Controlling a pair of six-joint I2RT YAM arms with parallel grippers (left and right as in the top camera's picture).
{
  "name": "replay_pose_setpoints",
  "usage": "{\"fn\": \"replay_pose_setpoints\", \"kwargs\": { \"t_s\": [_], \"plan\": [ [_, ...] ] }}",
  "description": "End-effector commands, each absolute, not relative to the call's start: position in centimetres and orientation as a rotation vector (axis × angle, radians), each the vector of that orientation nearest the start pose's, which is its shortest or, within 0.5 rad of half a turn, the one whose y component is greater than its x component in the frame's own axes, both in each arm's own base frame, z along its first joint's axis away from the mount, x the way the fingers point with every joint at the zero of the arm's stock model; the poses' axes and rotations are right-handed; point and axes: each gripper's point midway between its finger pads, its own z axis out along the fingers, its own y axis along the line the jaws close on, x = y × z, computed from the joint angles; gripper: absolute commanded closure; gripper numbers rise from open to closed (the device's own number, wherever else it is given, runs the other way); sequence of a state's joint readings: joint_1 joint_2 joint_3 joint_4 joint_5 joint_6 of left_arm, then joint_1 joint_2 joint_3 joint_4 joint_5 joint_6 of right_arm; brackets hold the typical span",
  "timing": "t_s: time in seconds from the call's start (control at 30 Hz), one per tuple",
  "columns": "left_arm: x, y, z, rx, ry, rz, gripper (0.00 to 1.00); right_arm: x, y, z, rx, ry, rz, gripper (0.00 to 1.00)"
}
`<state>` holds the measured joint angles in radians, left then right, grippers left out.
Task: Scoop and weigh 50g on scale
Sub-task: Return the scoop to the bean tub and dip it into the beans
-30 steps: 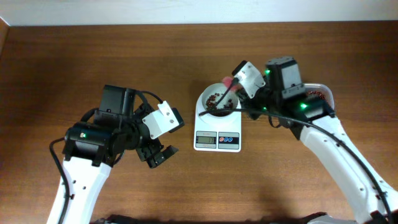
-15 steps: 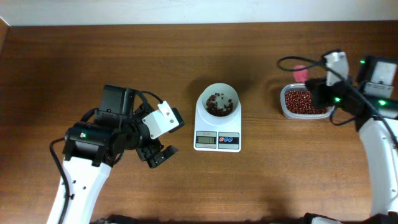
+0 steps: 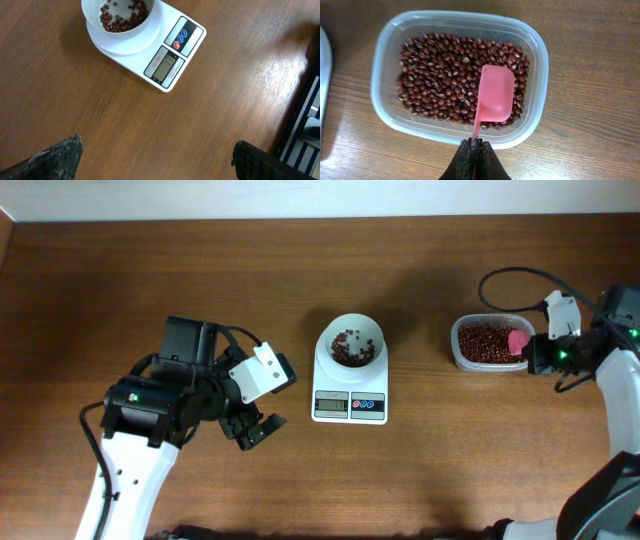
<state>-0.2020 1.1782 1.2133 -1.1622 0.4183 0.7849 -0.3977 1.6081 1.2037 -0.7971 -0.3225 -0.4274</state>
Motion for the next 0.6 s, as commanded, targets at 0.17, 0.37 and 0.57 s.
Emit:
{"fn": "replay_pose_setpoints", "kwargs": {
  "t_s": [0.17,0.37,0.57],
  "plan": [
    [24.2,-12.0,21.7,1.317,2.220,-0.364,0.01,35.0,-9.7,8.0,-0.102,2.792,0.213,0.96],
    [24.2,-12.0,21.7,1.317,2.220,-0.364,0.01,35.2,-7.2,8.7,-0.107,2.735,0.413,0.96],
    [24.2,-12.0,21.7,1.317,2.220,-0.364,0.01,35.4,-5.3,9.5,-0.087,2.680,0.575,0.96]
  ]
}}
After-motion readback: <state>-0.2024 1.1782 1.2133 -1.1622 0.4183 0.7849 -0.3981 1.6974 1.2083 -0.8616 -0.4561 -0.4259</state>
